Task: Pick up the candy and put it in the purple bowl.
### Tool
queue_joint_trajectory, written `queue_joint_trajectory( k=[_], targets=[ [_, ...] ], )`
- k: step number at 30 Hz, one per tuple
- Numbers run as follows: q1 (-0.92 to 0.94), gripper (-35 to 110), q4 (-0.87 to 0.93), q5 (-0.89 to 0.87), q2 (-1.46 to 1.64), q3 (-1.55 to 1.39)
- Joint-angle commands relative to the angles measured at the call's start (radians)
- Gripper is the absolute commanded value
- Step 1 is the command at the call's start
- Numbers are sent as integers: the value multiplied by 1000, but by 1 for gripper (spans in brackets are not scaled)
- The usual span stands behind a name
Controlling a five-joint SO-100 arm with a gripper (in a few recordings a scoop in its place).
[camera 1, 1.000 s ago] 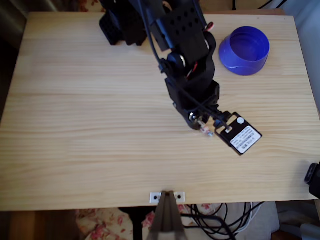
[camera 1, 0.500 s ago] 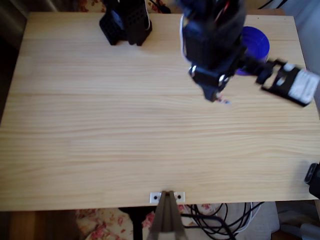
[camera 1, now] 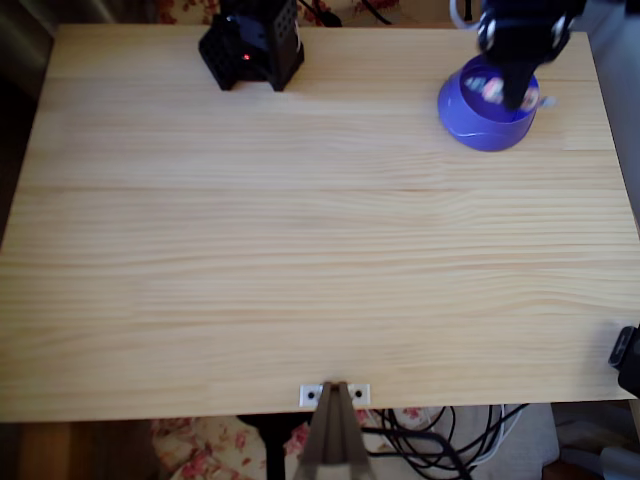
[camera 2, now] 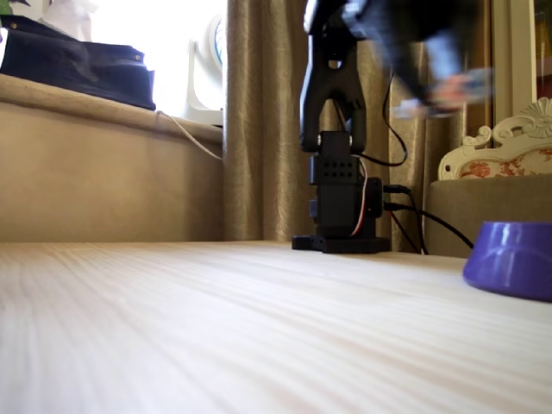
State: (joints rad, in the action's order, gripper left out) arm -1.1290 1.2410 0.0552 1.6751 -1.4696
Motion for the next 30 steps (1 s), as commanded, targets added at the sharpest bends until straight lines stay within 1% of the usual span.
queue_joint_trajectory(
  k=[1,7,15,21,30],
  targets=[
    [-104,-1,-52,-29,97,55],
    [-212,-1,-202,-98,114,-43],
    [-216,0,-328,-130,32,-115],
    [-190,4,-368,-143,-12,-146],
    [-160,11,-397,-135,66,-256]
  ],
)
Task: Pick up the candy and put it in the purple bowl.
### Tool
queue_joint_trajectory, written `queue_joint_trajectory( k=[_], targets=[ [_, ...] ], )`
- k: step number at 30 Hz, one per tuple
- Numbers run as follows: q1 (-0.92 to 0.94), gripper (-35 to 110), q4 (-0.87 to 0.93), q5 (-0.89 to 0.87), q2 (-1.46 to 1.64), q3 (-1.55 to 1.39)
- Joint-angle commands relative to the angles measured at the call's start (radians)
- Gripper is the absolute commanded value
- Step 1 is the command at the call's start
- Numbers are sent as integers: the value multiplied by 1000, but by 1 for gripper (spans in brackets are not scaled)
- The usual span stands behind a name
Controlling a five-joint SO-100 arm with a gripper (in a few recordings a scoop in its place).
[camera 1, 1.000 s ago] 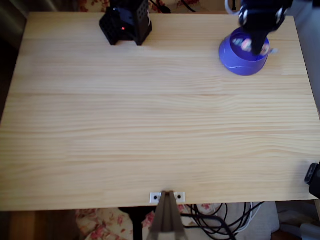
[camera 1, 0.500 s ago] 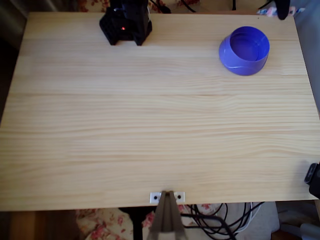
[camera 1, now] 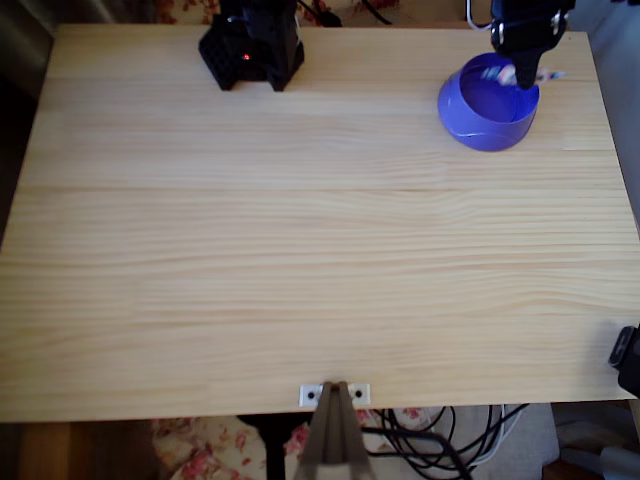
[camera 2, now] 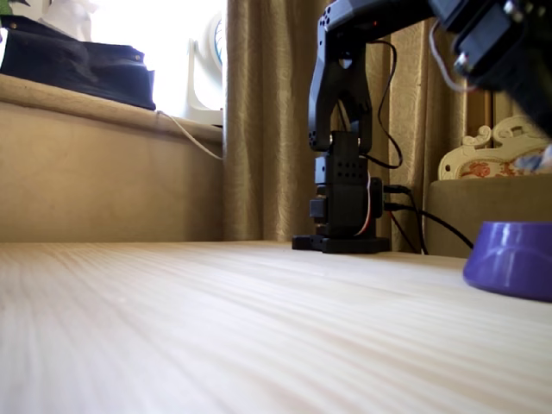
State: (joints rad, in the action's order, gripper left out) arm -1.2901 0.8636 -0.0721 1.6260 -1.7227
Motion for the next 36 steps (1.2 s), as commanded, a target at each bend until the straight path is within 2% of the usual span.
queue_joint_trajectory(
  k=[1,6,9,11,16,20,29,36],
  targets=[
    [2,12,-25,-6,123,-14],
    [8,15,-28,-17,143,-34],
    [25,7,-23,-67,137,-9],
    [51,0,17,-127,101,54],
    [152,0,124,-324,46,183],
    [212,-1,198,-333,25,249],
    [474,-1,465,-397,106,288],
    [735,-1,416,-402,275,75]
  ],
)
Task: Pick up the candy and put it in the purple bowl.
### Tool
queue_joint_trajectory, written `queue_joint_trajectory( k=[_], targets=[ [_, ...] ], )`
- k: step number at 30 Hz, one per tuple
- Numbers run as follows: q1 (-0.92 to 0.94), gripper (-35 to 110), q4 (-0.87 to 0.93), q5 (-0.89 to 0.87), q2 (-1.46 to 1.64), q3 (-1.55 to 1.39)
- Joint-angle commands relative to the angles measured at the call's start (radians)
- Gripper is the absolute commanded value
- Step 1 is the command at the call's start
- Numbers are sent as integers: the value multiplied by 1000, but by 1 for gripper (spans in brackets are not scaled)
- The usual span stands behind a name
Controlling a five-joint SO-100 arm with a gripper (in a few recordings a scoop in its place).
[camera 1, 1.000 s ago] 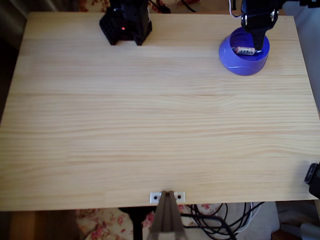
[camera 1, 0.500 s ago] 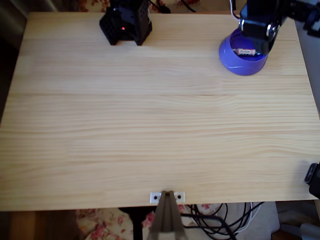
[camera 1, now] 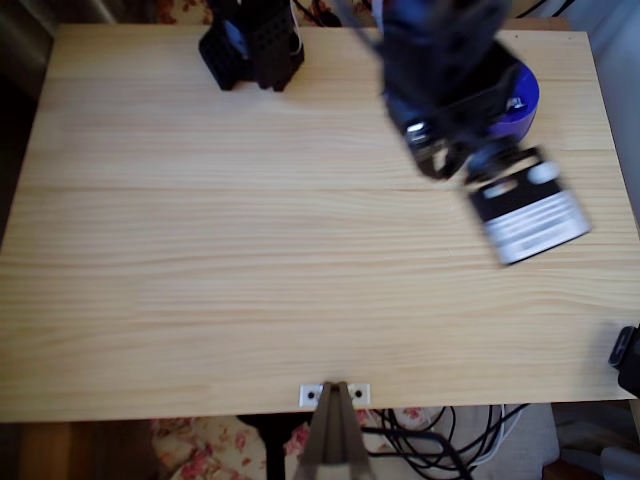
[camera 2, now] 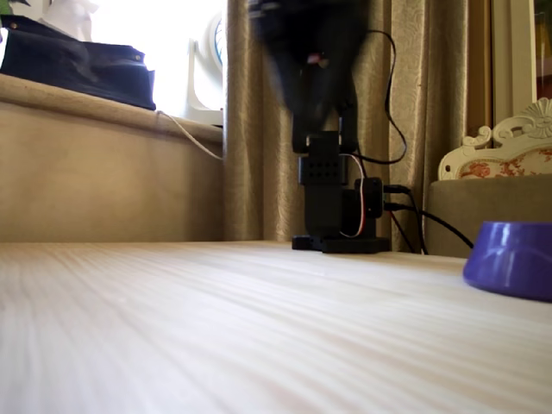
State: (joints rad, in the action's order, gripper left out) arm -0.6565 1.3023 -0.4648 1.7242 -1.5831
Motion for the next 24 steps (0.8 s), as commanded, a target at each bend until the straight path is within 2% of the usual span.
queue_joint_trajectory(
  k=[1,14,24],
  targets=[
    [137,-1,-32,-8,201,-92],
    [520,-1,-184,48,497,-422],
    [669,-1,-175,147,792,-683]
  ],
)
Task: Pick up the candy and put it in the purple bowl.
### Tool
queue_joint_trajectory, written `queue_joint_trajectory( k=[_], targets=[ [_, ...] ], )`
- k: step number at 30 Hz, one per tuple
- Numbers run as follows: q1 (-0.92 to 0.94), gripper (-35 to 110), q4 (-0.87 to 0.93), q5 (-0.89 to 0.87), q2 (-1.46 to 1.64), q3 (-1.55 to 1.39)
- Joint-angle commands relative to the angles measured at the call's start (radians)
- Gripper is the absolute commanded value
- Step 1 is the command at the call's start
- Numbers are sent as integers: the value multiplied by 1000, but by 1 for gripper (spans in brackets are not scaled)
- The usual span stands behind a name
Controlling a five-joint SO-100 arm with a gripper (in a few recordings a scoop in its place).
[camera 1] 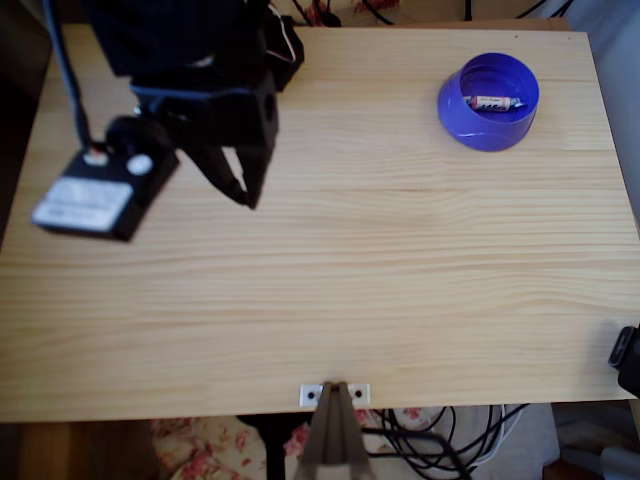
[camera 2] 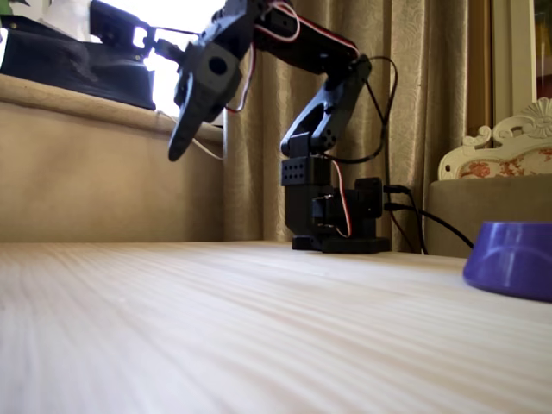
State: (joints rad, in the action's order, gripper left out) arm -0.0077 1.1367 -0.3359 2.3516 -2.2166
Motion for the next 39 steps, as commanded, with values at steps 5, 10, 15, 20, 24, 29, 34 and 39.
queue_joint_trajectory(
  k=[5,10,15,20,24,29,34,39],
  targets=[
    [107,-1,-14,63,319,-207],
    [242,-1,-14,140,489,-360],
    [310,-1,-55,184,577,-500],
    [296,-1,-63,242,795,-660],
    [290,-1,-31,272,948,-746],
    [285,-1,-92,313,948,-801],
    [252,-1,-92,344,948,-801],
    [192,-1,-92,408,948,-801]
  ],
)
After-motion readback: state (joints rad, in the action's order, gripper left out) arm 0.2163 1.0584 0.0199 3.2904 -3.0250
